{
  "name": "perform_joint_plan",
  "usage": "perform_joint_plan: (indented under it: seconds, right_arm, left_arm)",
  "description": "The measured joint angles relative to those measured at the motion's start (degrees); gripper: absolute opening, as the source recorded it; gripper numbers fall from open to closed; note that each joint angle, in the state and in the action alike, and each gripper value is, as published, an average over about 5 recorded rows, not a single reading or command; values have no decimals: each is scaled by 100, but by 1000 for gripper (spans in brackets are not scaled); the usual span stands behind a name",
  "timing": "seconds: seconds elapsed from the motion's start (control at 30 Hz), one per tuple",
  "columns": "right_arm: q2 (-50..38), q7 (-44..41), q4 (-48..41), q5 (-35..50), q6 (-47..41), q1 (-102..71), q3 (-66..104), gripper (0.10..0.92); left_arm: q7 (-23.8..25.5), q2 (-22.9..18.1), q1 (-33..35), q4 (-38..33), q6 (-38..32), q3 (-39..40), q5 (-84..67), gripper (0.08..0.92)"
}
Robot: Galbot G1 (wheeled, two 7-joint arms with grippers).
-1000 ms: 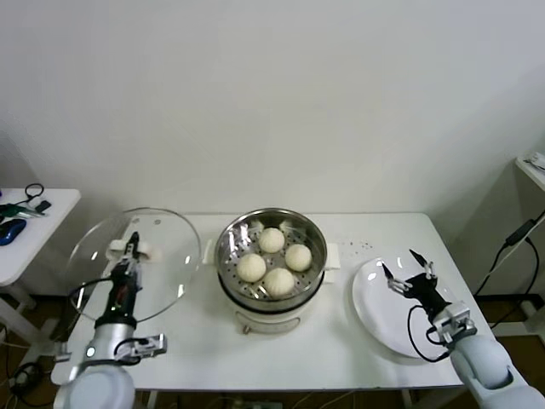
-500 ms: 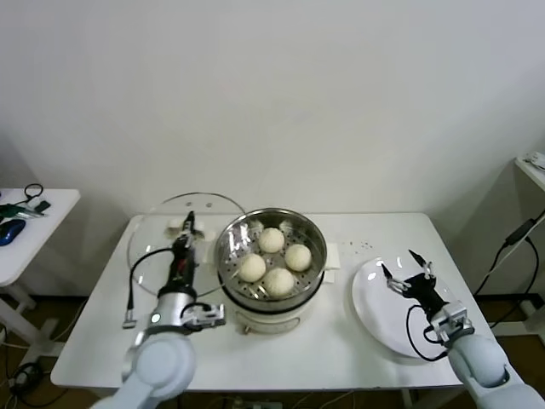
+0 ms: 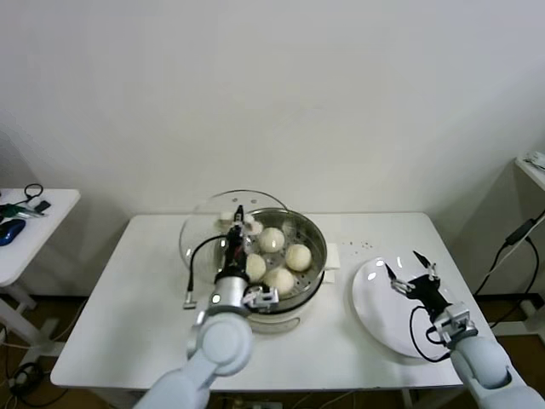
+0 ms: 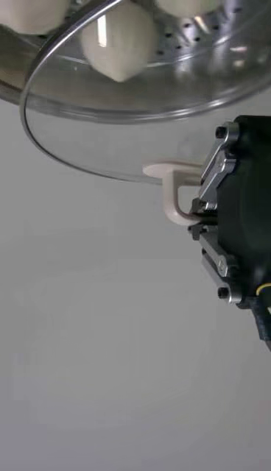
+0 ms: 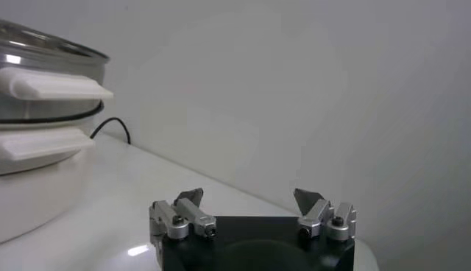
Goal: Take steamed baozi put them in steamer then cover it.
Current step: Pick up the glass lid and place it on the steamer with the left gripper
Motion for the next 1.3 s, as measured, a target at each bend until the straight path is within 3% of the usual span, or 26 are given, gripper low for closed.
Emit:
perform_joint_plan:
  seconds: [0.5,1.3]
  right_arm:
    - [39,-2,-94,-26,25,25,42,823]
    - [-3,-42,-233,-49,52,131,20,823]
  left_arm:
    - [-8,-745,-114,589,-1,281,214,151]
    - [-119,-936,-95,1010,-3,352,290,151]
